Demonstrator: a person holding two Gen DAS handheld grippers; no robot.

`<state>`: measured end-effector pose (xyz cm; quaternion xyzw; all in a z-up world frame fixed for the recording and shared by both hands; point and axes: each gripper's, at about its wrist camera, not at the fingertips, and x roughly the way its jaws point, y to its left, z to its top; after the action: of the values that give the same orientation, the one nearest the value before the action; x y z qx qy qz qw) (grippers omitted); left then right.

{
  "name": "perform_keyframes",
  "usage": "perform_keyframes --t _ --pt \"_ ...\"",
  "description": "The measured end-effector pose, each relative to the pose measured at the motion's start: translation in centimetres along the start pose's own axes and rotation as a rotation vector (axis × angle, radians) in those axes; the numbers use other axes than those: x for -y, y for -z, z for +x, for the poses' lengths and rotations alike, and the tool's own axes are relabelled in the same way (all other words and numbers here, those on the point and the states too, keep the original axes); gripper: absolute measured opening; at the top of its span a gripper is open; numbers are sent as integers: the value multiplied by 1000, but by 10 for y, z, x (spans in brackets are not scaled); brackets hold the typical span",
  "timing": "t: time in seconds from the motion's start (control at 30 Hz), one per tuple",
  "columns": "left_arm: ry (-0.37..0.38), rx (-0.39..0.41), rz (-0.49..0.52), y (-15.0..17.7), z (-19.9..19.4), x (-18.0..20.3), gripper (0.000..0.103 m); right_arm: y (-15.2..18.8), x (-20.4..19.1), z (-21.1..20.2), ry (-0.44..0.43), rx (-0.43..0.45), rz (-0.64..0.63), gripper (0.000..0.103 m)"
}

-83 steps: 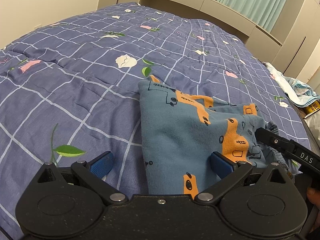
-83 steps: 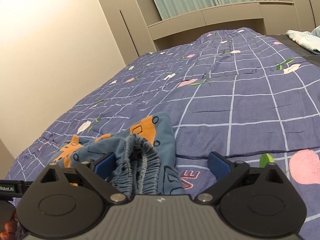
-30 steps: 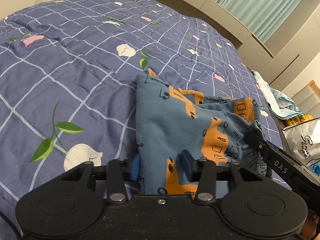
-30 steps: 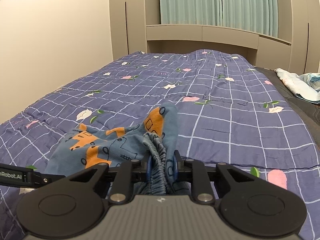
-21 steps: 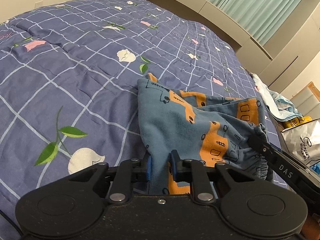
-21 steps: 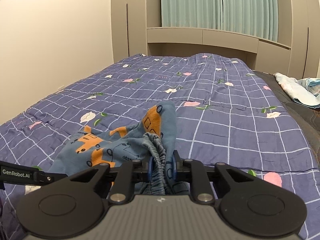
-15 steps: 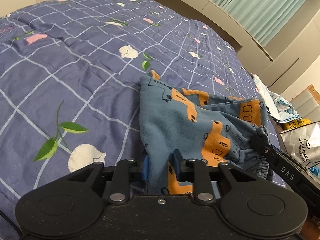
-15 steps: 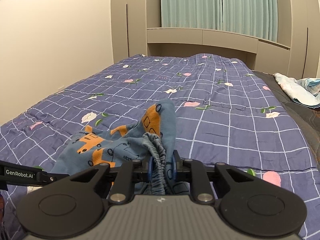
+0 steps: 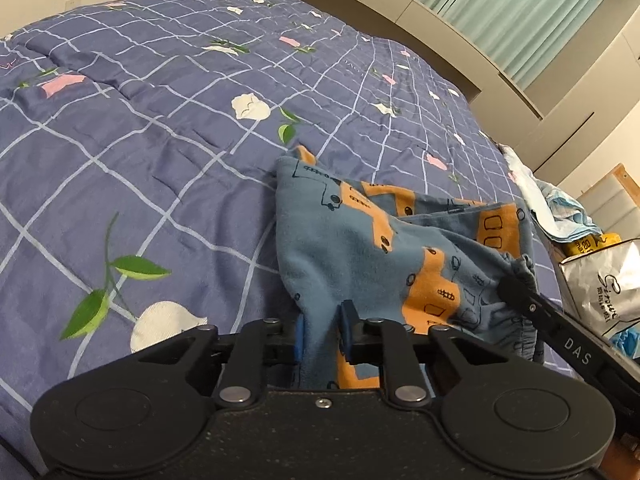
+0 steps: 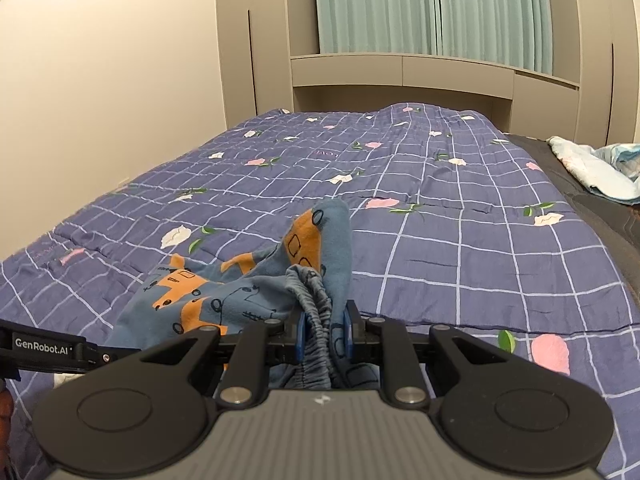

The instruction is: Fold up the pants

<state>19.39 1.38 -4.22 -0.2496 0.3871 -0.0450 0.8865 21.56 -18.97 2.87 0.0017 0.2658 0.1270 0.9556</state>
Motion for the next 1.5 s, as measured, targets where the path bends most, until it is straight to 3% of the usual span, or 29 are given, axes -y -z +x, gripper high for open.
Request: perform_keyframes --t 0.23,0.63,1.0,1.5 --pt "29 45 118 -20 -4 20 15 0 14 -11 -10 33 78 20" --pt "74 72 379 -89 48 87 15 -13 53 -7 65 129 247 20" --pt "120 0 392 -83 104 115 15 -22 92 13 176 98 306 20" --pt "94 -9 400 -79 114 114 15 -5 106 23 175 70 352 20"
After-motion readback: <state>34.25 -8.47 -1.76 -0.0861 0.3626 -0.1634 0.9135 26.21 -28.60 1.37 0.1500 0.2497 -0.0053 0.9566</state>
